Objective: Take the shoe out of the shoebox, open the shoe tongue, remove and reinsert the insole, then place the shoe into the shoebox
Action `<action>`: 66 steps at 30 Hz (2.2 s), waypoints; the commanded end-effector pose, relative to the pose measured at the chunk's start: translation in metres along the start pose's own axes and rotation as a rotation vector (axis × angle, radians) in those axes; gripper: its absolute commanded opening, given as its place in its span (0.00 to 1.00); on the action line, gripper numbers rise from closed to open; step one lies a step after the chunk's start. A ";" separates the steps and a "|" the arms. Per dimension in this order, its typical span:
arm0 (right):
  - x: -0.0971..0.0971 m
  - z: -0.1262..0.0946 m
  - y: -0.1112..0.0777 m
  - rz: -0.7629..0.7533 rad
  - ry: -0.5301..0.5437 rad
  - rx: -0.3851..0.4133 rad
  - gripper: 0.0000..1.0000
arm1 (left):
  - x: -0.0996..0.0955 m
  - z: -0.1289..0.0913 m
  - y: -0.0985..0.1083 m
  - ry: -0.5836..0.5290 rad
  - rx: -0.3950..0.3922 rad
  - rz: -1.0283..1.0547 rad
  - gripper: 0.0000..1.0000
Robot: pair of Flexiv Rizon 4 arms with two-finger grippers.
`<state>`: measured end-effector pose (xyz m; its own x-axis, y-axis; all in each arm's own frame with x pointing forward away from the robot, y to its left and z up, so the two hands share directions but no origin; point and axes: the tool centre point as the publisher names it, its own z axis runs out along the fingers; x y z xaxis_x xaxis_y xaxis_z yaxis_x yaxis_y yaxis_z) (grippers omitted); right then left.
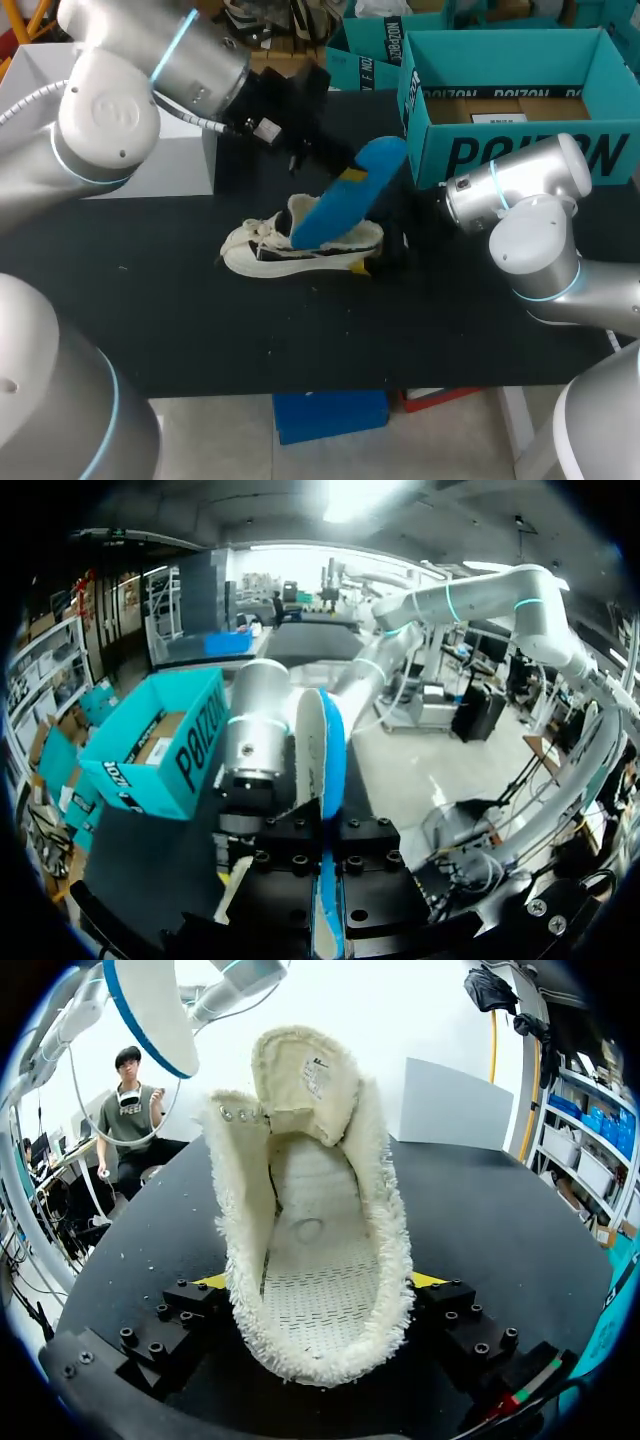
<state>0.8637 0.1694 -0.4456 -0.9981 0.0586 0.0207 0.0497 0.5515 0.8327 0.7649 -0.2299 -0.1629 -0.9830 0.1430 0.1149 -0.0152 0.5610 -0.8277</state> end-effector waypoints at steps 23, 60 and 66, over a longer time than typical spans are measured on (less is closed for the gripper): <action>-0.002 0.001 0.000 0.001 0.000 0.001 0.00 | 0.020 -0.025 -0.015 0.049 0.091 -0.039 0.00; -0.002 0.001 0.000 0.001 0.000 0.001 0.00 | 0.056 -0.088 -0.026 0.112 0.826 -0.263 0.00; -0.002 0.001 0.000 0.001 0.000 0.001 0.00 | 0.062 -0.088 -0.025 0.145 0.787 -0.231 0.00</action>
<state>0.8637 0.1694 -0.4456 -0.9981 0.0586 0.0207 0.0497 0.5515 0.8327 0.7227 -0.1657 -0.0851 -0.9071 0.2250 0.3558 -0.3923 -0.1457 -0.9082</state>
